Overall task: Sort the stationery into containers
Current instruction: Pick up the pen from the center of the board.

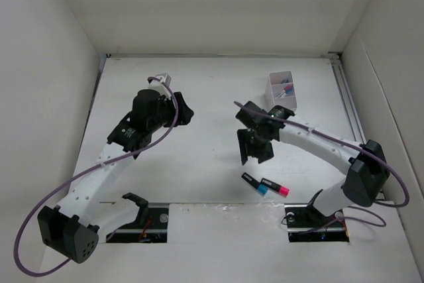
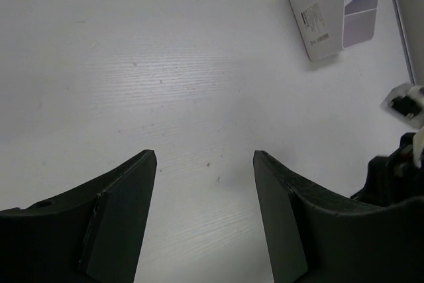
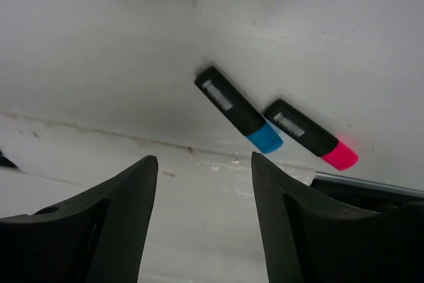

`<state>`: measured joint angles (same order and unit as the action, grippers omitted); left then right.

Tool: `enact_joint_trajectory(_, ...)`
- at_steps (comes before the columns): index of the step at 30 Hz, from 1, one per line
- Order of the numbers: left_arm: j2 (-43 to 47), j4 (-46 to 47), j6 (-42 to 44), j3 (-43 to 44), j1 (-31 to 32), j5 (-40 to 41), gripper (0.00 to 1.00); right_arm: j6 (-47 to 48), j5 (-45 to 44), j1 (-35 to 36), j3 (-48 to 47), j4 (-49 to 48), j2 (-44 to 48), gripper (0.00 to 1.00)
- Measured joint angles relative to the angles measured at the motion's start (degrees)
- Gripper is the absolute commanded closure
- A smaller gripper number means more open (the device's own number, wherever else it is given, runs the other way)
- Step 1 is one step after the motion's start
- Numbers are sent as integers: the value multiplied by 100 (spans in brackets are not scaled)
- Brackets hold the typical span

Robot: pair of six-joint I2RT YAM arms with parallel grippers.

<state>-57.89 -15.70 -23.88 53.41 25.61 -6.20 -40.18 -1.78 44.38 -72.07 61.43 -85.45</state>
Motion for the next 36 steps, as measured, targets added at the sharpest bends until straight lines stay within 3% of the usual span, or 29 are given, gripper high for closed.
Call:
enact_joint_trajectory(4, 7, -201, 79, 299, 0, 214, 42, 243, 466, 260, 382, 118, -195, 30)
enact_joint_trajectory(10, 367, -323, 61, 846, 0, 374, 41, 407, 424, 367, 522, -46, -909, 29)
enact_joint_trajectory(15, 706, -400, 11, 1025, 0, 415, 41, 468, 262, 507, 605, -341, -1390, 38)
enact_joint_trajectory(23, 903, -686, -149, 992, 0, 494, 41, 640, 103, 511, 568, -662, -1958, 55)
enact_joint_trajectory(29, 988, -785, -216, 984, 0, 546, 41, 754, 166, 514, 496, -673, -2031, 96)
enact_joint_trajectory(36, 966, -791, -256, 922, 0, 553, 41, 750, 55, 442, -103, -634, -2092, 100)
